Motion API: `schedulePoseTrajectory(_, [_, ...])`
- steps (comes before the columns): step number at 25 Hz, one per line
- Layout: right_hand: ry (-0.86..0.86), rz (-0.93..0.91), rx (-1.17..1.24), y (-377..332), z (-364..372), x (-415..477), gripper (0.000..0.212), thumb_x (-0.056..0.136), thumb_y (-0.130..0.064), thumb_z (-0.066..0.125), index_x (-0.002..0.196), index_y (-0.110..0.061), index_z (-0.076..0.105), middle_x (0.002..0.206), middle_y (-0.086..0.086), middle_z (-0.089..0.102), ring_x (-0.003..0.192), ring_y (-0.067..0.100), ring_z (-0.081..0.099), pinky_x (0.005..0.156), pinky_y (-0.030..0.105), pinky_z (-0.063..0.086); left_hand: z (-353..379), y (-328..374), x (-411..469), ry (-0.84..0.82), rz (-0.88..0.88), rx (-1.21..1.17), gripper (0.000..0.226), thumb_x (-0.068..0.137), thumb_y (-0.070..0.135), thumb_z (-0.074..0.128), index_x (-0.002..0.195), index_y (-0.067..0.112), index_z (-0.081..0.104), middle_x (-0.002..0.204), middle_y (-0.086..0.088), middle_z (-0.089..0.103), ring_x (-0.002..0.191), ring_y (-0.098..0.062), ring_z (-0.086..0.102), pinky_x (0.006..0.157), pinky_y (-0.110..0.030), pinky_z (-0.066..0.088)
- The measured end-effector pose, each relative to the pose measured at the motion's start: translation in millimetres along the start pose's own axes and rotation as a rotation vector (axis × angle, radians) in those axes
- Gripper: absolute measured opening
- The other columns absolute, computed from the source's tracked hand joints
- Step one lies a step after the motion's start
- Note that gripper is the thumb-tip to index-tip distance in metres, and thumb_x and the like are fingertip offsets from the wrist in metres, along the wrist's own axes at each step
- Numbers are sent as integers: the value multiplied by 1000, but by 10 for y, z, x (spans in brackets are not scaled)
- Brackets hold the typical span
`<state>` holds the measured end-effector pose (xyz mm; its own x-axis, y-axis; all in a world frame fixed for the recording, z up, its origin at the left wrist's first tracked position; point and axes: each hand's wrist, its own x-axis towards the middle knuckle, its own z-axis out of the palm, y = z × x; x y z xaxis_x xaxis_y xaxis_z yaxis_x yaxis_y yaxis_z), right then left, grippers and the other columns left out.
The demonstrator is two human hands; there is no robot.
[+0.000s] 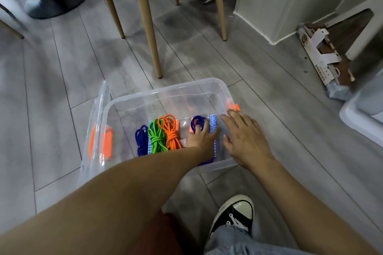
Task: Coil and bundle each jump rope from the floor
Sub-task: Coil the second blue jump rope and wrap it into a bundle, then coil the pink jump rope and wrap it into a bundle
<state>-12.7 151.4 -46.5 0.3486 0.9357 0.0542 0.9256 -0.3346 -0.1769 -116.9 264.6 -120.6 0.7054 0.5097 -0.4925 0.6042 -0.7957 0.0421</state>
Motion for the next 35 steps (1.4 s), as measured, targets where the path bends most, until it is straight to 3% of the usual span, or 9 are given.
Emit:
schedulePoseTrajectory(2, [-5,-8,-11,9,17,4,58,84,-23,65,139,-13,54,145,10,52,135,28,48,106,43,42,103,9,78,-85,188,196,74,94,43,54,156,35,14,166,-4,-8,149,-45,4,109,-67,26])
schedulePoseTrajectory(6, [-8,1,-15,24,24,-33,55,86,-20,61,140,-13,53,149,8,48,138,27,44,109,42,39,255,-68,149,-277,74,224,61,101,34,41,157,30,17,166,0,-16,151,-41,-4,110,-66,25])
schedulePoseTrajectory(10, [-36,12,-4,2,-27,-71,55,90,-22,57,144,-15,48,154,6,41,145,24,35,115,43,33,290,-467,97,-260,-86,196,57,104,30,35,158,28,17,165,-3,-19,150,-42,-1,108,-57,34])
schedulePoseTrajectory(14, [-65,19,-24,-29,-44,-64,56,92,-24,54,146,-16,45,157,6,37,147,25,31,118,43,30,248,-660,5,-229,-131,271,54,104,32,35,156,26,25,166,-7,-9,148,-42,7,112,-51,29])
schedulePoseTrajectory(21, [-43,49,32,-62,-101,-60,52,89,-20,59,140,-15,52,150,8,47,139,27,43,111,43,38,78,-653,-96,-169,-2,177,54,99,36,46,150,27,33,164,-4,14,141,-38,25,107,-56,30])
schedulePoseTrajectory(26, [60,144,95,-7,-335,-186,51,85,-20,64,135,-17,54,142,6,54,126,25,53,101,42,45,-439,-421,-324,69,92,10,48,96,32,50,143,25,42,151,-4,38,134,-33,38,105,-50,34])
schedulePoseTrajectory(29, [97,230,118,59,-576,-270,51,89,-23,61,139,-20,50,145,4,51,129,23,49,106,41,40,-877,-180,-505,239,173,-58,45,98,32,50,142,26,45,150,-2,41,135,-29,40,107,-46,36])
schedulePoseTrajectory(35, [267,339,112,260,-1319,-570,47,85,-20,63,131,-17,57,140,5,54,125,26,53,102,43,44,-1683,378,-943,460,344,-125,43,94,33,52,137,28,51,147,3,45,132,-26,43,105,-43,37])
